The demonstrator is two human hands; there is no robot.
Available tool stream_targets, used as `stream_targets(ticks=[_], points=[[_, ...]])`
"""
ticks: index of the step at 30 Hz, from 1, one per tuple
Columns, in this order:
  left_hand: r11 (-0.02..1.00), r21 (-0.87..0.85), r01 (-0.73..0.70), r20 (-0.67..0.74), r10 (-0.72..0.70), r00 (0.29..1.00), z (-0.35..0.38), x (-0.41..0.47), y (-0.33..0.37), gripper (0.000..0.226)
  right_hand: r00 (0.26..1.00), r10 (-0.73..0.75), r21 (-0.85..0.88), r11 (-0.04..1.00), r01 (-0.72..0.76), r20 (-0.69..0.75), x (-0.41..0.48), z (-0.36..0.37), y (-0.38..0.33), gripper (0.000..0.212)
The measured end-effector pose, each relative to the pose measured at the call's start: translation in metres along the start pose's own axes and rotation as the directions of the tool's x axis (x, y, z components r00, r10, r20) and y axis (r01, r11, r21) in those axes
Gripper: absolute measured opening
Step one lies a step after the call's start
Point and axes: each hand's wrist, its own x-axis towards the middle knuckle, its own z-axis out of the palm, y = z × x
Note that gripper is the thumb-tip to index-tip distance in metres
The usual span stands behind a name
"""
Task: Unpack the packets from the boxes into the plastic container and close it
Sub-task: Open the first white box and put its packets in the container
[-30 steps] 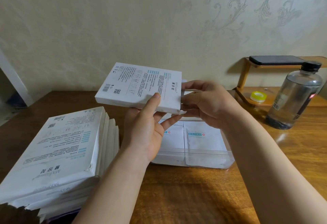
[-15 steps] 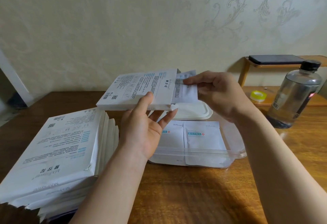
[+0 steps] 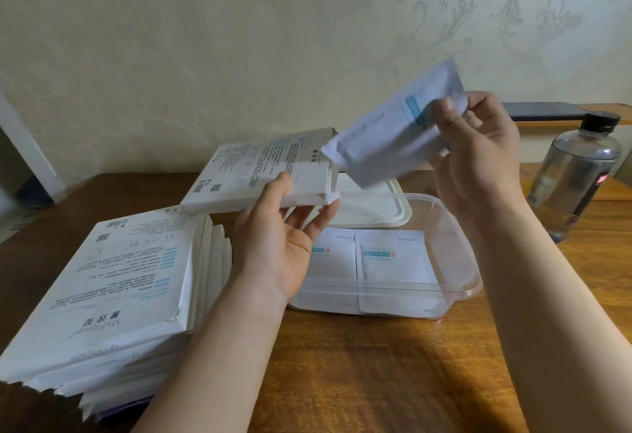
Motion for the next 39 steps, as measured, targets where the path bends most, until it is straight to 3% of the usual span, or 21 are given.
stream_targets(ticks=[2, 4, 9, 13, 16, 18, 20, 21, 24, 26, 30, 35, 39], points=[[1.000, -0.009, -0.016, -0.013, 0.016, 1.000, 0.001, 0.000, 0.000, 0.036, 0.998, -0.002, -0.045, 0.999, -0.001, -0.063, 0.003, -0.004, -0.001, 0.020], [0.999, -0.015, -0.035, -0.017, 0.034, 0.999, 0.001, -0.001, 0.000, 0.036, 0.998, -0.015, -0.195, 0.981, 0.001, -0.068, 0.004, -0.006, 0.005, 0.021], [0.998, -0.005, -0.059, -0.010, 0.059, 0.998, 0.001, -0.004, 0.000, 0.028, 0.989, 0.133, -0.446, 0.891, -0.090, 0.067, -0.002, 0.001, 0.028, 0.017], [0.998, 0.002, -0.065, -0.005, 0.065, 0.998, 0.000, -0.003, -0.001, 0.035, 0.881, 0.432, -0.556, 0.788, -0.264, 0.194, -0.014, 0.012, 0.038, 0.013], [0.998, -0.010, -0.068, -0.009, 0.068, 0.998, -0.001, -0.001, -0.001, 0.037, 0.814, 0.544, -0.570, 0.741, -0.354, 0.202, -0.018, 0.017, 0.041, 0.018], [0.998, -0.016, -0.067, -0.012, 0.067, 0.998, -0.001, 0.000, 0.000, 0.035, 0.775, 0.591, -0.642, 0.688, -0.338, 0.226, -0.020, 0.018, 0.041, 0.011], [0.998, -0.014, -0.063, -0.009, 0.063, 0.998, -0.001, 0.000, 0.000, 0.034, 0.719, 0.645, -0.727, 0.620, -0.295, 0.258, -0.022, 0.019, 0.042, 0.023], [0.998, -0.012, -0.060, -0.008, 0.060, 0.998, -0.001, 0.001, 0.000, 0.033, 0.697, 0.659, -0.803, 0.560, -0.205, 0.281, -0.022, 0.019, 0.042, 0.035], [0.999, -0.011, -0.049, -0.014, 0.049, 0.999, -0.002, 0.001, 0.000, 0.037, 0.682, 0.634, -0.931, 0.259, 0.259, 0.366, -0.024, 0.021, 0.040, 0.067], [0.999, -0.009, -0.045, -0.018, 0.045, 0.999, -0.001, 0.002, 0.000, 0.038, 0.685, 0.602, -0.906, 0.183, 0.383, 0.411, -0.025, 0.023, 0.040, 0.074], [0.999, 0.001, -0.044, -0.018, 0.044, 0.999, -0.001, 0.002, 0.000, 0.034, 0.650, 0.594, -0.856, 0.133, 0.500, 0.473, -0.031, 0.029, 0.033, 0.074], [0.999, -0.003, -0.034, 0.006, 0.034, 0.999, -0.002, 0.002, 0.000, 0.033, 0.470, 0.809, -0.824, 0.031, 0.565, 0.353, -0.044, 0.037, 0.031, 0.101], [1.000, -0.013, -0.025, 0.009, 0.025, 1.000, -0.002, 0.002, 0.000, 0.033, 0.384, 0.875, -0.812, 0.019, 0.583, 0.296, -0.048, 0.040, 0.043, 0.099]])
